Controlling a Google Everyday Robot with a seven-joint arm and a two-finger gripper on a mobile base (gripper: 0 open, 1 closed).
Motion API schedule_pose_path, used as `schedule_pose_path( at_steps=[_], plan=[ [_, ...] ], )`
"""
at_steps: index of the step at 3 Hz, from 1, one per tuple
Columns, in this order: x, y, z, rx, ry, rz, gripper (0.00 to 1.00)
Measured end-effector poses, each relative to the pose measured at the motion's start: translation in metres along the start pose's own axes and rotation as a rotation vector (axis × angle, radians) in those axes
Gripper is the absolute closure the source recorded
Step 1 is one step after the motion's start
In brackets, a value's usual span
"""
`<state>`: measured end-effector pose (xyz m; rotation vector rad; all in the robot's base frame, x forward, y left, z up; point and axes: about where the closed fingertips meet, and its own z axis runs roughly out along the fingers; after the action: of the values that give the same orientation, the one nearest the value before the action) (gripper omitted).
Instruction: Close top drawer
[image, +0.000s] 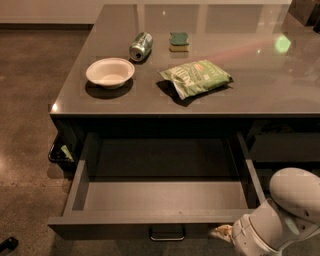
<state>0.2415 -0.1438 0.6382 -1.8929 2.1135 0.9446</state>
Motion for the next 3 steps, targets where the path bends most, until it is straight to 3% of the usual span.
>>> schedule_pose_path(
  at_steps=[1, 2, 3],
  plan=[
    [0.0, 0.0, 0.0, 0.0, 0.0, 0.0, 0.0],
    [-0.001, -0.028, -0.001, 0.017, 0.005, -0.032, 0.0],
    [-0.001, -0.03, -0.001, 0.019, 0.006, -0.036, 0.0]
  ],
)
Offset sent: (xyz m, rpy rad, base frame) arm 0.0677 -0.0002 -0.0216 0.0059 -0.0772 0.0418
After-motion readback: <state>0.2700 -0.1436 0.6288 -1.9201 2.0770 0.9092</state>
